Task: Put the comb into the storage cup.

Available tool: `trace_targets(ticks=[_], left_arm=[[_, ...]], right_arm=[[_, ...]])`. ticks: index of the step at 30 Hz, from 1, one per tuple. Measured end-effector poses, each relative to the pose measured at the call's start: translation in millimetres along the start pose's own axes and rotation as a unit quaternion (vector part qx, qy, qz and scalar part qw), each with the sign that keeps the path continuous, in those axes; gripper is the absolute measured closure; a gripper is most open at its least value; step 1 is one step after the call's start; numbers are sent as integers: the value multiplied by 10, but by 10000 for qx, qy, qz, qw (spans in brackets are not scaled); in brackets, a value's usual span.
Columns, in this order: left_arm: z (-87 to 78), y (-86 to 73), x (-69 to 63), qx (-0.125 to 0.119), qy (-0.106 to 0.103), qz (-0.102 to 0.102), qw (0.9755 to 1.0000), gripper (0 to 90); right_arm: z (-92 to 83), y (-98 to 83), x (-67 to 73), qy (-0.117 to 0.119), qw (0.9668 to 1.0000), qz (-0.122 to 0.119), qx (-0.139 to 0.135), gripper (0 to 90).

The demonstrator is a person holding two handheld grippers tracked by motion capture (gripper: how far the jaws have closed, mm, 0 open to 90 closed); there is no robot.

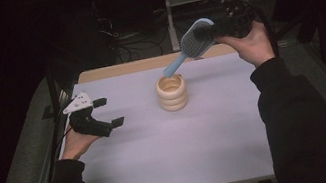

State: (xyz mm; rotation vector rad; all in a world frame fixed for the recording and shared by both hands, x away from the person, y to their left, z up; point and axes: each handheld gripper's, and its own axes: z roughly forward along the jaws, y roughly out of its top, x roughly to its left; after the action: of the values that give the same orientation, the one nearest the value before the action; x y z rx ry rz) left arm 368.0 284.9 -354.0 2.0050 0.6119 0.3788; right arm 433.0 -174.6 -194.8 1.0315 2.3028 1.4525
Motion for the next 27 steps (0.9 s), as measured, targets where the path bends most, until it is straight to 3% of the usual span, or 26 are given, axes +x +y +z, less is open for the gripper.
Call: trace_targets(ticks=[7,11,27], left_arm=[[-88,-101,45,-82,87,-116,9999,0],[-111,-183,69,-90,262,-69,9996,0],[-303,-427,188,-321,462,-431,9975,0]], right_arm=[[95,-16,-42,9,10000,29,49,557],[138,-17,-53,12,10000,19,95,557],[474,-82,-110,11,9987,-44,504,557]])
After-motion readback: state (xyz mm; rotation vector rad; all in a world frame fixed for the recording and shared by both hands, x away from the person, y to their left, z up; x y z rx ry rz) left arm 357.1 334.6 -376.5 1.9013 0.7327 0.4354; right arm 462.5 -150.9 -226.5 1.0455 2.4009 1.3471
